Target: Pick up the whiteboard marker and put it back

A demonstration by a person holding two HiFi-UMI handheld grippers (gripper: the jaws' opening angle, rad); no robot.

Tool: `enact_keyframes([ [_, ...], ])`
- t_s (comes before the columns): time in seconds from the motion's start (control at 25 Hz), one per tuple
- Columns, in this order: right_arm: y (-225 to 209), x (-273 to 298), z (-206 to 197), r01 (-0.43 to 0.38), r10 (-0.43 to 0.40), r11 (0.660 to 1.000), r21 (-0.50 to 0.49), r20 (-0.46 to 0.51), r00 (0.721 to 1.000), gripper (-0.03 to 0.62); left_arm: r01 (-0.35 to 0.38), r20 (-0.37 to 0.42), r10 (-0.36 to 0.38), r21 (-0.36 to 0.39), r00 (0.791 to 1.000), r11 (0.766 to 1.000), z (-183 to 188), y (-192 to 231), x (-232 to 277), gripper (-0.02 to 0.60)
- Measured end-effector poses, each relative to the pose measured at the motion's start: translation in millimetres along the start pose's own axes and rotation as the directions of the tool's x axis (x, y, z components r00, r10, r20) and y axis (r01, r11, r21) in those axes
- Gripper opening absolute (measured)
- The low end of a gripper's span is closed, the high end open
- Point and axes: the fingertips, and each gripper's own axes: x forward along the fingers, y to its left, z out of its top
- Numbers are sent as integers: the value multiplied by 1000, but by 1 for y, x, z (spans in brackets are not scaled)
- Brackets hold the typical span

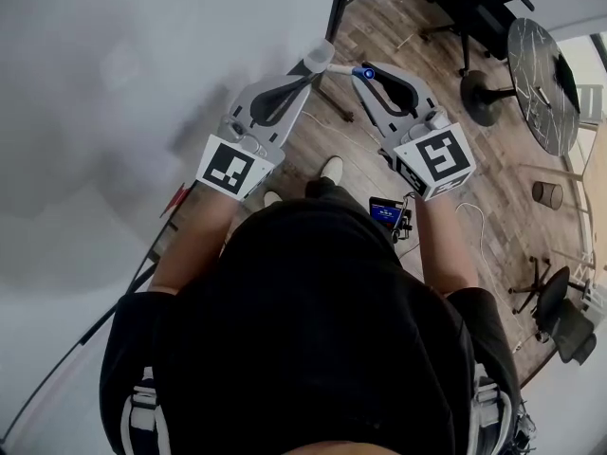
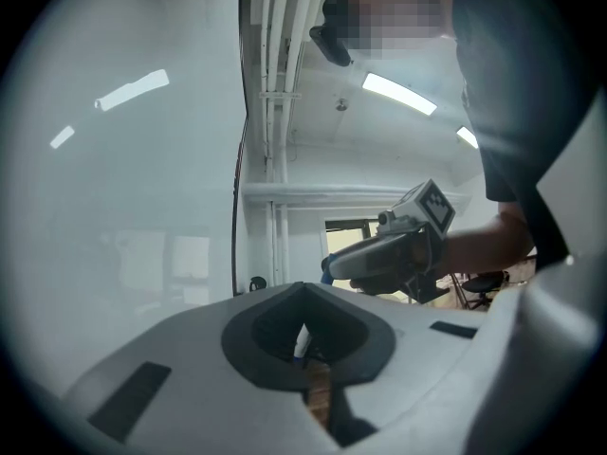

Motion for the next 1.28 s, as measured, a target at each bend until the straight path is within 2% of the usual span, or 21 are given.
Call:
enact_keyframes([
  [0.28, -18, 26, -9, -27, 27, 1000, 1, -18, 999, 71, -41, -12, 41, -29, 999, 999, -20, 17, 13, 3],
  [0.44, -33, 41, -18, -13, 13, 1000, 6, -15, 1000, 71, -57, 1, 57, -44, 998, 997, -33, 26, 19, 3],
  [0.68, -59, 63, -32, -12, 12, 1000, -1, -37, 999, 71, -85, -26, 84, -50, 996, 995, -50, 37, 39, 3],
  [1.28, -78, 121, -106, -41, 48, 997, 64, -108, 993, 71, -147, -57, 143, -79, 988, 986, -93, 51, 48, 3],
])
